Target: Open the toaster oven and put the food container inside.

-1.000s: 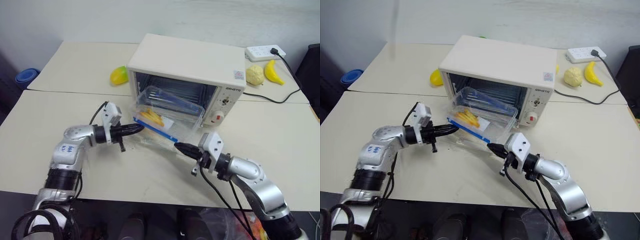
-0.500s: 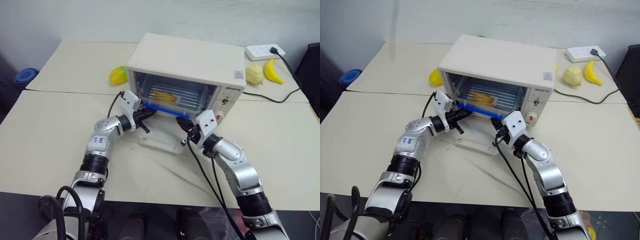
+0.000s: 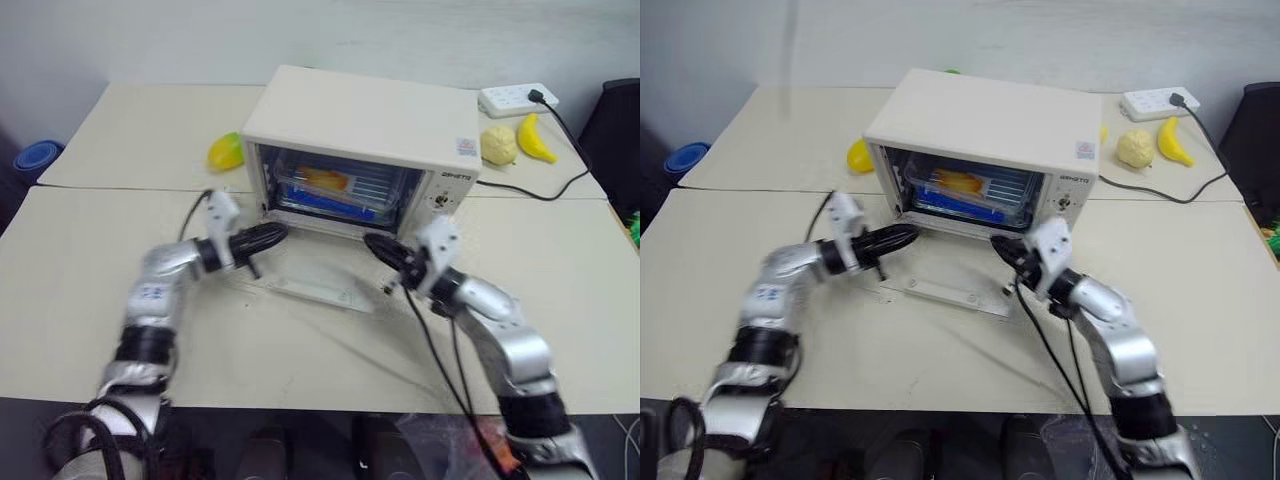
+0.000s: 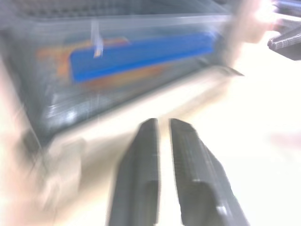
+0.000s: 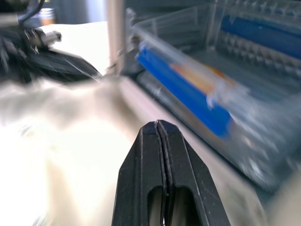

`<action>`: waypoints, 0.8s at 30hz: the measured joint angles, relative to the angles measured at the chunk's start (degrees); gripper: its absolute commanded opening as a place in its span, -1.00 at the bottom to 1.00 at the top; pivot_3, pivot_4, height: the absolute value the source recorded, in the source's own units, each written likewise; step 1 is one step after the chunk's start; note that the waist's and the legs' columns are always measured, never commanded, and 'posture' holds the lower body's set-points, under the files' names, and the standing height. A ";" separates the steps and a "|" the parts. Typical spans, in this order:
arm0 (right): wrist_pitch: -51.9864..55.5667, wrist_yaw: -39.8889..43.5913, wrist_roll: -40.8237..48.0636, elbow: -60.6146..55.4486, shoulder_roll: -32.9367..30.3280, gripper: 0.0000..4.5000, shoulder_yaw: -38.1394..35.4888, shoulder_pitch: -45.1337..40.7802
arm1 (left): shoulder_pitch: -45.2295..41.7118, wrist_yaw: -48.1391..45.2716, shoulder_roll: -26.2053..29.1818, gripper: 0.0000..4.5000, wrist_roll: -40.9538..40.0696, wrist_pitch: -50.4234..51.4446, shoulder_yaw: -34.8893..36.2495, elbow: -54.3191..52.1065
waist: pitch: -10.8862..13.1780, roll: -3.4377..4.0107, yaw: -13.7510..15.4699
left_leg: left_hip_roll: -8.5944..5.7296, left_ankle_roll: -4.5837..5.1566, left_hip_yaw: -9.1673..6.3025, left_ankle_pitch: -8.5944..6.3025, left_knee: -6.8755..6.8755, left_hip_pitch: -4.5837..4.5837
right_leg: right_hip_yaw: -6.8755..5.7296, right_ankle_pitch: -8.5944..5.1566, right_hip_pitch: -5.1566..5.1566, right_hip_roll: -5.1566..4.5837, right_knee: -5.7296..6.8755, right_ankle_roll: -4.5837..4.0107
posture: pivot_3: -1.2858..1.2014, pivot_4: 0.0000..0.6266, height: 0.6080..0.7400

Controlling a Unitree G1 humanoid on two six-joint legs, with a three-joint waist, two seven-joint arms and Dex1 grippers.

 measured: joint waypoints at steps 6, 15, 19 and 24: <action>-11.69 14.76 -0.84 5.34 -11.68 -1.00 -4.07 11.77 | 5.40 -14.72 15.62 0.44 -10.19 8.21 8.26 -7.52 | 0.01 0.03 0.16 | -0.01 0.23 0.09 -0.13 -0.01 0.39 | 0.04 0.00 0.39 0.02 -0.35 0.00 | 0.03 -0.52 1.00; -24.27 21.68 -3.23 19.71 -5.80 -1.00 0.77 7.31 | 9.75 -20.16 19.00 0.99 -7.92 0.63 10.03 -2.15 | 0.05 0.09 -0.17 | 0.08 0.15 0.15 -0.14 -0.02 0.30 | 0.10 -0.01 0.17 0.02 -0.28 -0.01 | 0.03 -0.52 1.00; -25.80 21.57 -3.11 21.10 -1.69 -1.00 2.04 4.73 | 12.89 -17.14 15.82 0.99 -8.06 -2.41 12.15 -2.33 | 0.05 0.09 -0.15 | 0.12 0.09 0.14 -0.16 0.04 0.23 | 0.10 -0.01 0.16 -0.03 -0.23 -0.01 | 0.03 -0.52 1.00; -26.12 20.61 -0.65 21.82 2.07 -1.00 1.43 3.34 | 18.62 -13.58 14.27 0.99 -10.46 -0.07 15.61 -7.89 | 0.05 0.09 -0.13 | 0.19 0.04 0.09 -0.21 0.04 0.22 | 0.10 -0.01 0.17 -0.15 -0.26 -0.02 | 0.03 -0.52 1.00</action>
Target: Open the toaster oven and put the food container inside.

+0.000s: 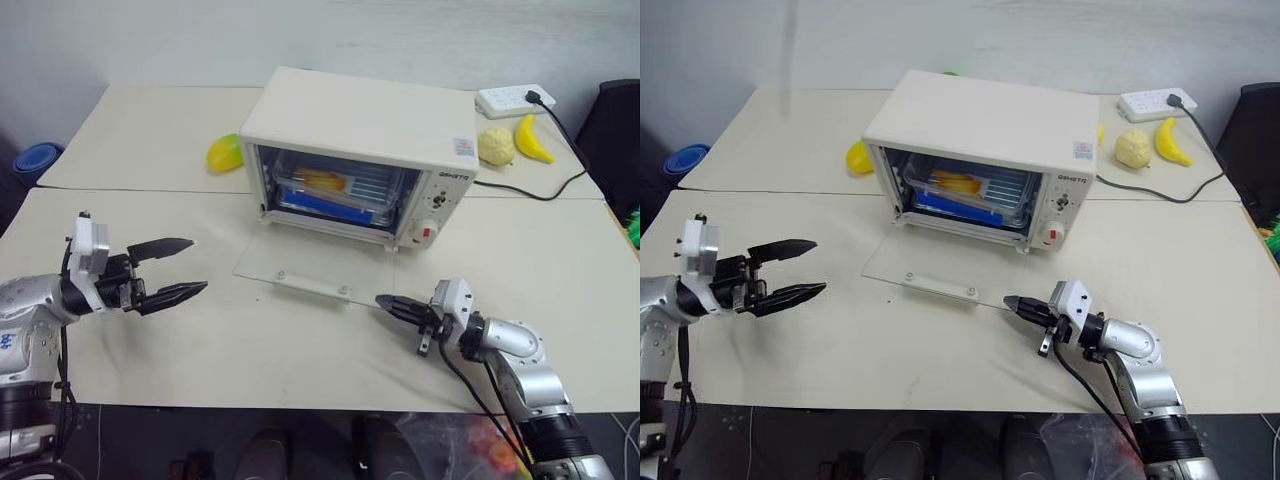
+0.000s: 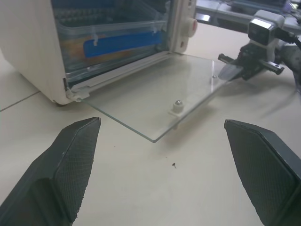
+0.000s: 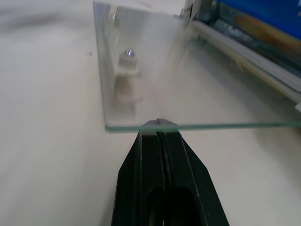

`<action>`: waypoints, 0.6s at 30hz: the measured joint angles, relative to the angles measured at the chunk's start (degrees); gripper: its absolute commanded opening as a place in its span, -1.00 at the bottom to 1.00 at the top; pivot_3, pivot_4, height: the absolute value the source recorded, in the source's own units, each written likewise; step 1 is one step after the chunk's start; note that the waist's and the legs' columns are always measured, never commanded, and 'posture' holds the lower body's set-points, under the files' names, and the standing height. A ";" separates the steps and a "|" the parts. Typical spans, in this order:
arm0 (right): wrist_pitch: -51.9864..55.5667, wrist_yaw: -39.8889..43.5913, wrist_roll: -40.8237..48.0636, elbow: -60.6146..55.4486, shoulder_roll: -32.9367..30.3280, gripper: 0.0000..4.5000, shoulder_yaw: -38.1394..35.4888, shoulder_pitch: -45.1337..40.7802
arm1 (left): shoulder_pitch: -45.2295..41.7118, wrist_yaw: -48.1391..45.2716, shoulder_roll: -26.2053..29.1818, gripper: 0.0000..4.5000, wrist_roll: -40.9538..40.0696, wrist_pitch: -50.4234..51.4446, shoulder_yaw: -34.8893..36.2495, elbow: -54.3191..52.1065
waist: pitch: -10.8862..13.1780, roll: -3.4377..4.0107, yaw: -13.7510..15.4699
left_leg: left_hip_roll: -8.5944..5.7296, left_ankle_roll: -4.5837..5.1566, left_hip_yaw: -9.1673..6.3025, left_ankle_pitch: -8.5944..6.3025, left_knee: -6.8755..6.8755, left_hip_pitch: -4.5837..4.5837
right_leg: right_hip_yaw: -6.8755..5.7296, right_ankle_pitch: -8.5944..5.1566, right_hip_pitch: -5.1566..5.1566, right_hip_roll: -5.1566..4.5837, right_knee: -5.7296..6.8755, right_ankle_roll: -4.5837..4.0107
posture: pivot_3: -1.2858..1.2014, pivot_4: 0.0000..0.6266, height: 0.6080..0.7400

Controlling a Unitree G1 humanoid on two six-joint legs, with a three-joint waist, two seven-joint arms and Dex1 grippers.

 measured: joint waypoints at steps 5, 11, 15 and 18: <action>6.56 -9.10 12.89 -8.40 6.49 -1.00 -6.65 -3.62 | 1.68 6.51 -0.98 0.99 -3.96 4.63 4.22 -5.51 | 0.06 0.11 0.02 | -0.01 -0.03 -0.02 0.00 0.04 0.00 | 0.01 0.00 -0.01 -0.10 -0.03 0.00 | 0.03 -0.52 1.00; 13.71 -11.32 17.54 -16.04 0.50 -1.00 -10.74 -4.57 | 8.09 10.47 -1.72 0.99 -0.85 1.71 5.40 -8.22 | 0.04 0.13 0.12 | 0.00 -0.04 -0.01 -0.05 -0.12 -0.02 | -0.01 -0.01 -0.02 -0.06 -0.11 -0.02 | 0.03 -0.52 1.00; 10.72 0.46 11.96 -16.75 -10.99 -0.44 -9.14 6.07 | 15.60 12.02 -2.07 1.00 7.86 -7.93 4.86 -7.43 | 0.03 0.11 0.74 | -0.04 0.20 0.15 -0.18 -0.16 0.02 | 0.00 0.00 0.13 0.08 -0.55 0.00 | 0.03 -0.52 1.00; 4.96 5.36 9.21 -13.18 -11.60 0.02 -9.17 11.44 | 20.81 11.59 -4.12 1.00 9.74 -11.83 4.54 -7.06 | 0.02 0.11 0.52 | -0.03 0.44 0.32 -0.30 -0.09 0.13 | 0.12 0.06 0.22 0.01 -0.54 0.11 | 0.03 -0.52 1.00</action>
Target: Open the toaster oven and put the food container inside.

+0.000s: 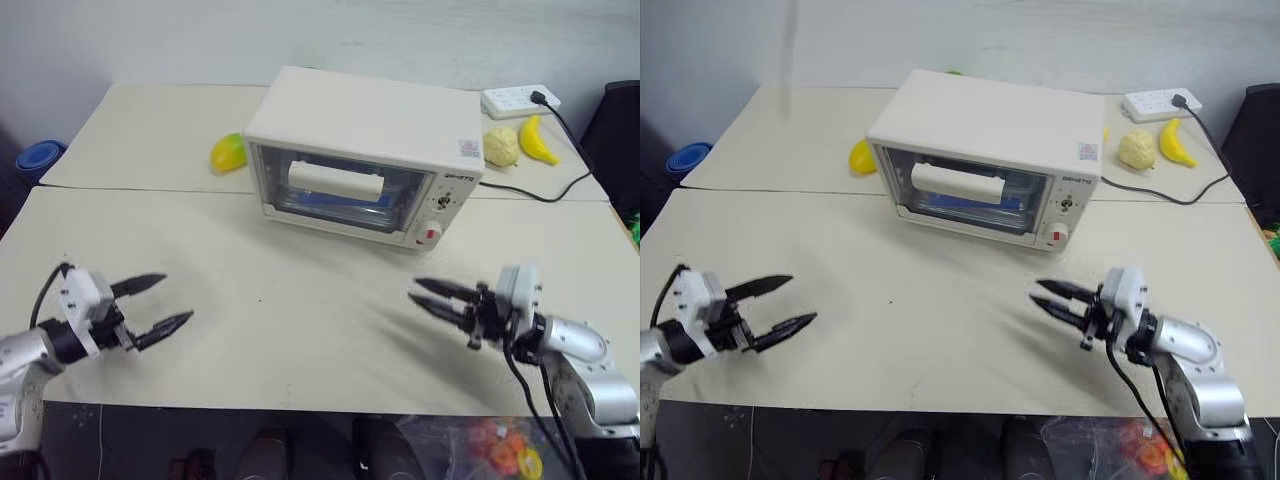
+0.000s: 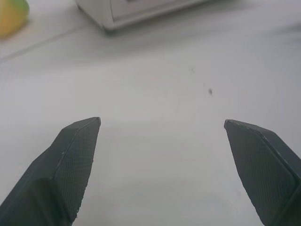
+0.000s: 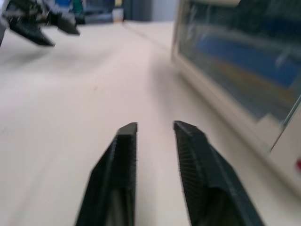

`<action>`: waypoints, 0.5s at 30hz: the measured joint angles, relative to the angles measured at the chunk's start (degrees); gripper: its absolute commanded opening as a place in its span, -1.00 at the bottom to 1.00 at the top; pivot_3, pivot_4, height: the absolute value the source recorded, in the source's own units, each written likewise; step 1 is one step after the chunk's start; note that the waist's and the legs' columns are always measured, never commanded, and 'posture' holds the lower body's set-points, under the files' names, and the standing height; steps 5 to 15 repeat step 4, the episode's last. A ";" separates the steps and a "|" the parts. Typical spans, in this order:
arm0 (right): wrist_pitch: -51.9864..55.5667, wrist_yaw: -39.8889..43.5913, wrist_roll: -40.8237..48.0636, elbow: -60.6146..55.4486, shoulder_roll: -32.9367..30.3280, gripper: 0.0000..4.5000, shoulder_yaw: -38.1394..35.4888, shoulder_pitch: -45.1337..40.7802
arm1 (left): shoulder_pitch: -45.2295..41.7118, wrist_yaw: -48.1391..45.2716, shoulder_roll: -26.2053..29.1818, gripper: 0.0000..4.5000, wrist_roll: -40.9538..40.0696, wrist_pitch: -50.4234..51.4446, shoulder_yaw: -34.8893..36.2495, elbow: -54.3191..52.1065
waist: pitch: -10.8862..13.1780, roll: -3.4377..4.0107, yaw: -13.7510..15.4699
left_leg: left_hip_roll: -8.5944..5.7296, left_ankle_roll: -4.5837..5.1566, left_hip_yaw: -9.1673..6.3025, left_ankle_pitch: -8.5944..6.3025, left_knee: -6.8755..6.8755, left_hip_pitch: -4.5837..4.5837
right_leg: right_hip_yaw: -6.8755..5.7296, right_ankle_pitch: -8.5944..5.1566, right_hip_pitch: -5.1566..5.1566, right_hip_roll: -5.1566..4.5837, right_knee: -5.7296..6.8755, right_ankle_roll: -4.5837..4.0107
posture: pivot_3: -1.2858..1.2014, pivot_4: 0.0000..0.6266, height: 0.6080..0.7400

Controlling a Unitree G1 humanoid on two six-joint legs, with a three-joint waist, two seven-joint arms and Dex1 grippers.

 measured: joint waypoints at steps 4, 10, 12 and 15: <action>-7.24 3.12 -2.57 4.03 -0.61 0.61 -2.24 3.82 | 4.10 2.31 -4.07 1.00 2.14 -5.09 -0.05 -0.67 | 0.00 0.00 0.28 | 0.05 0.05 -0.10 -0.03 0.06 0.11 | -0.05 0.01 0.18 -0.07 -0.04 0.01 | 0.03 -0.52 1.00; -7.24 3.12 -2.57 4.03 -0.61 0.61 -2.24 3.82 | 4.10 2.31 -4.07 1.00 2.14 -5.09 -0.05 -0.67 | 0.00 0.00 0.28 | 0.05 0.05 -0.10 -0.03 0.06 0.11 | -0.05 0.01 0.18 -0.07 -0.04 0.01 | 0.03 -0.52 1.00; -7.24 3.12 -2.57 4.03 -0.61 0.61 -2.24 3.82 | 4.10 2.31 -4.07 1.00 2.14 -5.09 -0.05 -0.67 | 0.00 0.00 0.28 | 0.05 0.05 -0.10 -0.03 0.06 0.11 | -0.05 0.01 0.18 -0.07 -0.04 0.01 | 0.03 -0.52 1.00; -7.24 3.12 -2.57 4.03 -0.61 0.61 -2.24 3.82 | 4.10 2.31 -4.07 1.00 2.14 -5.09 -0.05 -0.67 | 0.00 0.00 0.28 | 0.05 0.05 -0.10 -0.03 0.06 0.11 | -0.05 0.01 0.18 -0.07 -0.04 0.01 | 0.03 -0.52 1.00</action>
